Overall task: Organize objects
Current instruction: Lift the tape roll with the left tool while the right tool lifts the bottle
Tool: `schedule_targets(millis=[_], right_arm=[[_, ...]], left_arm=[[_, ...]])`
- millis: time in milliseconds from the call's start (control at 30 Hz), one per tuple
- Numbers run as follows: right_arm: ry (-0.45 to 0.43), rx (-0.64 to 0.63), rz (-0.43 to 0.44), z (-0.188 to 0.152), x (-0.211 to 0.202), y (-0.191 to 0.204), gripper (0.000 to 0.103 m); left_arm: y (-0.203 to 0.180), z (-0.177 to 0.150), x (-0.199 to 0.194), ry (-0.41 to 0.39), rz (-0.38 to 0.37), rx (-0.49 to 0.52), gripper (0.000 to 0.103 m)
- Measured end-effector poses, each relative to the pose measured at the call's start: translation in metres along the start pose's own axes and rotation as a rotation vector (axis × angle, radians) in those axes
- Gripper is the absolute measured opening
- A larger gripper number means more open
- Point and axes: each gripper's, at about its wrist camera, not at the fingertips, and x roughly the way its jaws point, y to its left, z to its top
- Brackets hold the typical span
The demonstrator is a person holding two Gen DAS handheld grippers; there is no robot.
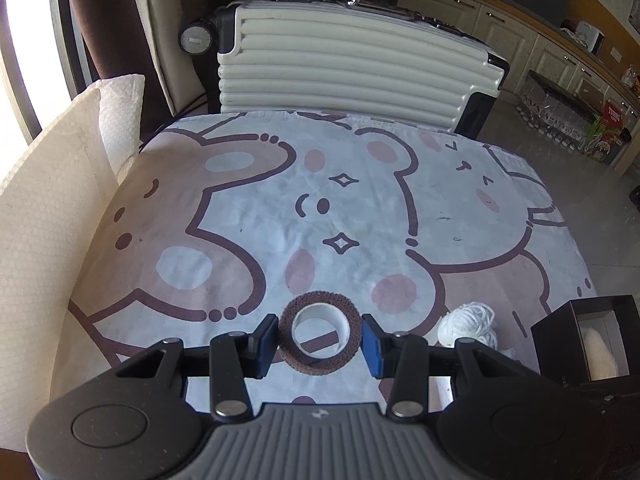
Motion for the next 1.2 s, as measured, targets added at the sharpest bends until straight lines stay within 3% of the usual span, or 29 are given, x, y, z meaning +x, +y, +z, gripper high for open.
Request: schedule_targets(millis=[567, 800, 1200], right_arm=[[-0.147, 0.041, 0.031, -0.018, -0.072, 0.002, 0.042], [-0.053, -0.031, -0.036, -0.028, -0.053, 0.009, 0.042], [0.020, -0.047, 0.002, -0.010, -0.001, 0.032, 0.042]], left_arm=[[-0.016, -0.012, -0.054, -0.062, -0.024, 0.021, 0.045], [-0.023, -0.014, -0.058, -0.065, -0.039, 0.029, 0.045], [0.007, -0.013, -0.044, -0.037, -0.007, 0.002, 0.045]])
